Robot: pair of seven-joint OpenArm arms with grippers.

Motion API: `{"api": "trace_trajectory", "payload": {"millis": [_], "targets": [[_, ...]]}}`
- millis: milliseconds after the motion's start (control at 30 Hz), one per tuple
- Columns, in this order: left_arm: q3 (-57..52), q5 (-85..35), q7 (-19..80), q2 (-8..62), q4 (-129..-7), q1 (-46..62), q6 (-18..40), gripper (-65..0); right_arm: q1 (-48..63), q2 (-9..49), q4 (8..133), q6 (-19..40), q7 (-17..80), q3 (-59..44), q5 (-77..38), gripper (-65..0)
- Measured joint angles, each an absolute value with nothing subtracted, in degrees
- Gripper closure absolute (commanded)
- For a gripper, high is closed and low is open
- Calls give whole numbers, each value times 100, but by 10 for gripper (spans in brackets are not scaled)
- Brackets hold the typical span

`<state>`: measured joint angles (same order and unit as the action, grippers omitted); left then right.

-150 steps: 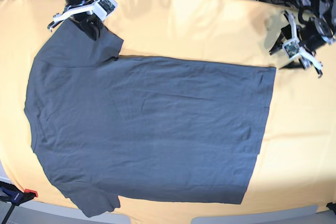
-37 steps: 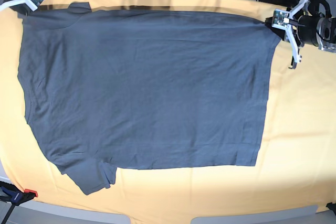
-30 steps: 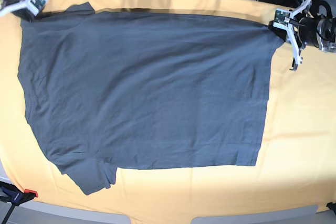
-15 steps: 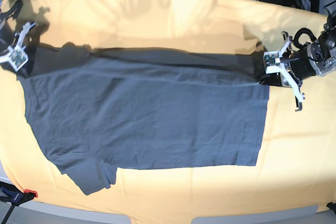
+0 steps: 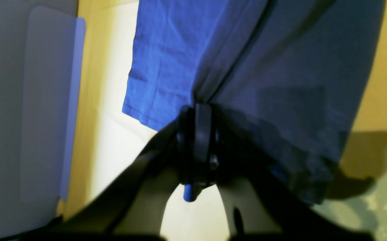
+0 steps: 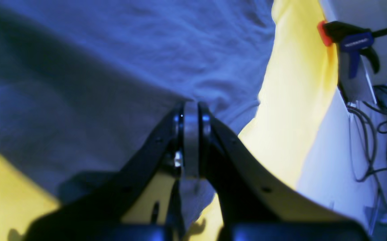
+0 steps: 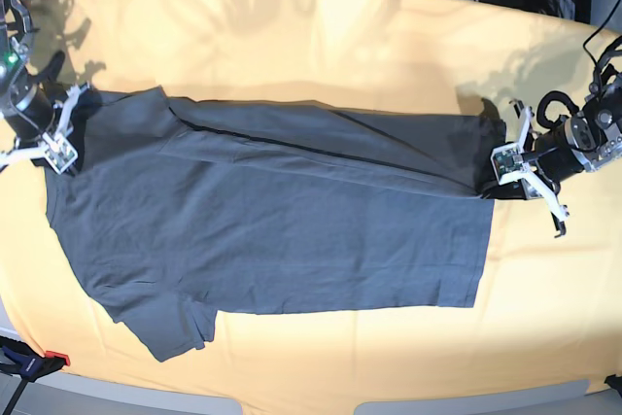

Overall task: Fold the T-shirt properly
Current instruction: 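Lift the grasped long edge and fold it toward the shirt's middle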

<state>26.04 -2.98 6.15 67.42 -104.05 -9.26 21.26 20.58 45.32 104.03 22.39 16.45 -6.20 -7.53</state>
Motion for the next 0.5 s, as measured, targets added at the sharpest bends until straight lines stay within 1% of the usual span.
{"api": "trace_trajectory", "payload": {"millis": [100,267,400,433,500], "targets": [[2602,-97,412,6646,-10191,-926,2187,0,1699,4554,10228,2252,1634,-355,-760,0],[2604,-1,-47,6554,-9990,-926,2663,0,1149,4539,9769,2285,1658,38,-764,0],[2604,3,-73,6410,-9990,-928,2733,0,838,4523,9358,2204,1667,158,-760,0],[2604,5,-84,6372,-9992,-926,2729,-2,779,4525,9299,2209,1673,167,-757,0],[2604,3,-110,6333,-9992,-932,2735,-33,687,4525,9282,2217,1678,167,-751,0]]}}
